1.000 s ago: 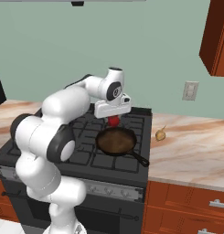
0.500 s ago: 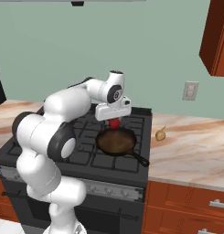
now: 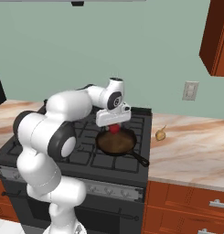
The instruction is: Place the pan on the front right burner on the stove. Then place the tomato and the onion in the pan and turn on the front right burner.
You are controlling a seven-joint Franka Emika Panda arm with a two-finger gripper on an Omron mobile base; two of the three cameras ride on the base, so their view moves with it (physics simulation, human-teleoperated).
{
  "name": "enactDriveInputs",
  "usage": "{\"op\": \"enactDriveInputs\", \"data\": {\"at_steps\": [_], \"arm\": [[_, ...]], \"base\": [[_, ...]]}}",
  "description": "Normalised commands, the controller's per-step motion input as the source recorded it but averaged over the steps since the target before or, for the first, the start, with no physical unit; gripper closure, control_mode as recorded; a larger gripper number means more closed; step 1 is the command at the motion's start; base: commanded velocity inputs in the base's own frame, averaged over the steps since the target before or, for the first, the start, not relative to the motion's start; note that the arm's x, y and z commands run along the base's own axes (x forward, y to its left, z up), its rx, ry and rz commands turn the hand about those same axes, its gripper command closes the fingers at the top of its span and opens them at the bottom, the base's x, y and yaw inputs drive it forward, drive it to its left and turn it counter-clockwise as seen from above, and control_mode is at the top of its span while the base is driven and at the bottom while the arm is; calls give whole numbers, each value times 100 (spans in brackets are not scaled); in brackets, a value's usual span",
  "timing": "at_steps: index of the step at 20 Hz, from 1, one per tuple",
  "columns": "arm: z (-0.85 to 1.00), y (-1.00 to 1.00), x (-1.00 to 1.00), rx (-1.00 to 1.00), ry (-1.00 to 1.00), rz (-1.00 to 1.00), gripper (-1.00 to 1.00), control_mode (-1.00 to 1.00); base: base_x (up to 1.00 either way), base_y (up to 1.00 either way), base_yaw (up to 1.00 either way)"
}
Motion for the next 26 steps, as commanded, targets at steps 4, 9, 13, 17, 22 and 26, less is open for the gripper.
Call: {"op": "enactDriveInputs", "data": {"at_steps": [4, 9, 13, 17, 22, 26], "arm": [[-35, 0, 0, 0, 0, 1, 100, -100], [-39, 0, 0, 0, 0, 1, 100, -100], [-36, 0, 0, 0, 0, 1, 100, -100], [-26, 0, 2, 0, 0, 2, 100, -100], [-7, 0, 11, 0, 0, 2, 100, -100], [0, 0, 13, 0, 0, 1, 100, -100]], "base": [[0, 0, 0], [0, 0, 0], [0, 0, 0], [0, 0, 0], [0, 0, 0], [0, 0, 0]]}}
